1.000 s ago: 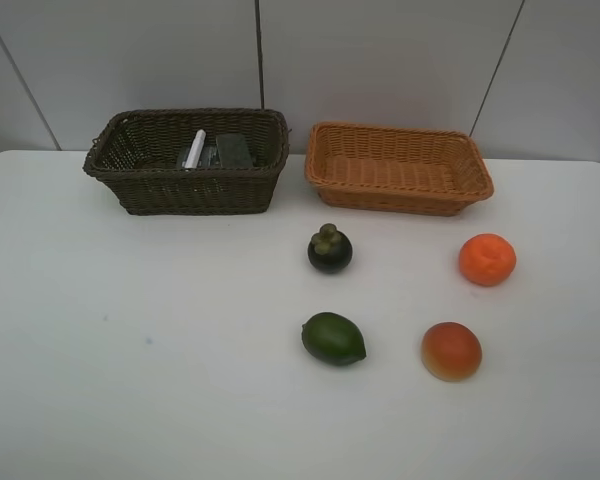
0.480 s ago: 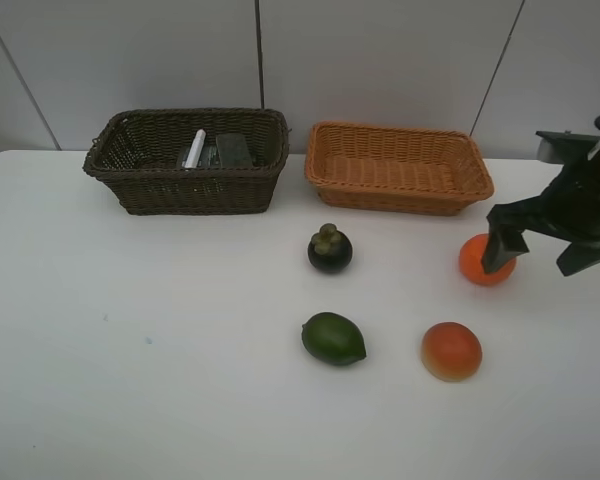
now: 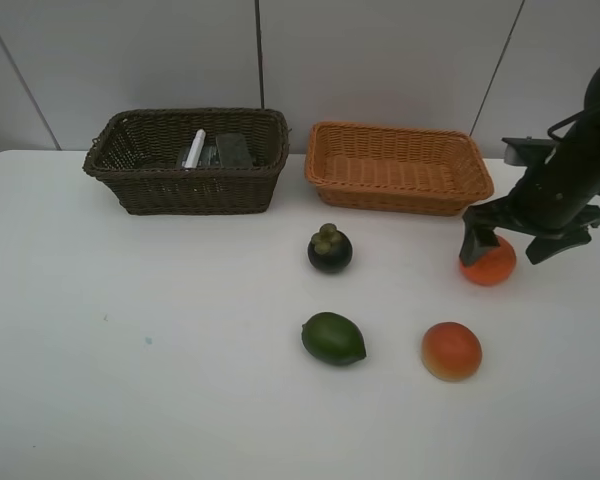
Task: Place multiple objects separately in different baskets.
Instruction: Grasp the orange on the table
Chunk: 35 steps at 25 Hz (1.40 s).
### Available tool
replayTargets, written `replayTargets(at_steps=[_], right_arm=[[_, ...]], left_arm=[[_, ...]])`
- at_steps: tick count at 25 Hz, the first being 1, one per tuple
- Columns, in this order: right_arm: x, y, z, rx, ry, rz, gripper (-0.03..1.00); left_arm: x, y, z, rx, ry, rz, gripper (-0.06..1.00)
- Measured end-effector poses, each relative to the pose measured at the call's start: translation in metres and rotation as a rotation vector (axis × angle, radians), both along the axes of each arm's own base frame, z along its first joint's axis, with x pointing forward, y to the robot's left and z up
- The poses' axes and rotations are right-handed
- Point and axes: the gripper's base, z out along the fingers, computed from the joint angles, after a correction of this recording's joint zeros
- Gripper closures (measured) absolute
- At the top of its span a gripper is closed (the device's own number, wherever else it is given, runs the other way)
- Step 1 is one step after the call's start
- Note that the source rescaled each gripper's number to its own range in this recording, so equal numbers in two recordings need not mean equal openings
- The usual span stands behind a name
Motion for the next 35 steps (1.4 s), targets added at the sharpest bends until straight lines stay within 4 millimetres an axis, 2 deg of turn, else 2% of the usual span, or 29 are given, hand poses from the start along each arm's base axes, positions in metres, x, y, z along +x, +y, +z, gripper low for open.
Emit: replayTargets(at_steps=[14, 25, 26, 27, 29, 30, 35], right_arm=[[0.020, 0.000, -0.046, -0.020, -0.054, 0.021, -0.03], [0.024, 0.000, -0.054, -0.020, -0.071, 0.021, -0.02], [0.023, 0.000, -0.056, -0.023, -0.060, 0.024, 0.01], [0.023, -0.001, -0.057, -0.025, -0.058, 0.026, 0.08], [0.023, -0.001, -0.057, -0.026, -0.060, 0.028, 0.36], [0.023, -0.001, -0.057, -0.026, -0.062, 0.028, 0.55], [0.024, -0.001, -0.057, -0.033, -0.064, 0.036, 0.55]], left_arm=[[0.000, 0.000, 0.000, 0.000, 0.000, 0.000, -0.06], [0.000, 0.000, 0.000, 0.000, 0.000, 0.000, -0.06], [0.000, 0.000, 0.000, 0.000, 0.000, 0.000, -0.06], [0.000, 0.000, 0.000, 0.000, 0.000, 0.000, -0.06], [0.000, 0.000, 0.000, 0.000, 0.000, 0.000, -0.06], [0.000, 0.000, 0.000, 0.000, 0.000, 0.000, -0.06], [0.000, 0.000, 0.000, 0.000, 0.000, 0.000, -0.06]])
